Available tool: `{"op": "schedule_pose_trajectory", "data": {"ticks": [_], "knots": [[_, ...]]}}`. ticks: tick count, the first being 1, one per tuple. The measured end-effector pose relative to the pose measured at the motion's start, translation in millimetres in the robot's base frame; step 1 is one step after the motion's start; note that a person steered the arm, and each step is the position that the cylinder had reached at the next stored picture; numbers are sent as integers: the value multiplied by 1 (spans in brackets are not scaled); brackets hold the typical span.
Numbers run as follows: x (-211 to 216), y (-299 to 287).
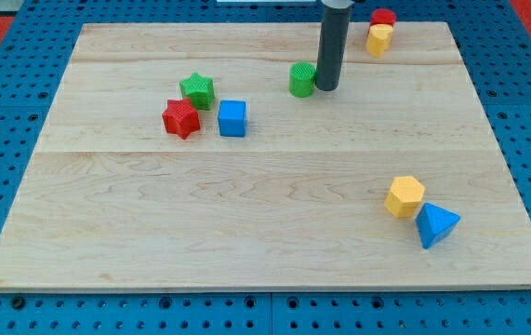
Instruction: Push the green circle to the top of the blue cube
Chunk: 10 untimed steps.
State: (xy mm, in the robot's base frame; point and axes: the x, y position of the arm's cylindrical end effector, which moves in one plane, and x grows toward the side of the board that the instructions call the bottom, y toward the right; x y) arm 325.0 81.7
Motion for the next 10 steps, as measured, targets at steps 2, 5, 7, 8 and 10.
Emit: {"op": "schedule_pose_trajectory", "data": {"ticks": [2, 5, 7, 8, 10], "knots": [[0, 0], [-24, -16], [17, -66], [17, -87], [17, -91]]}}
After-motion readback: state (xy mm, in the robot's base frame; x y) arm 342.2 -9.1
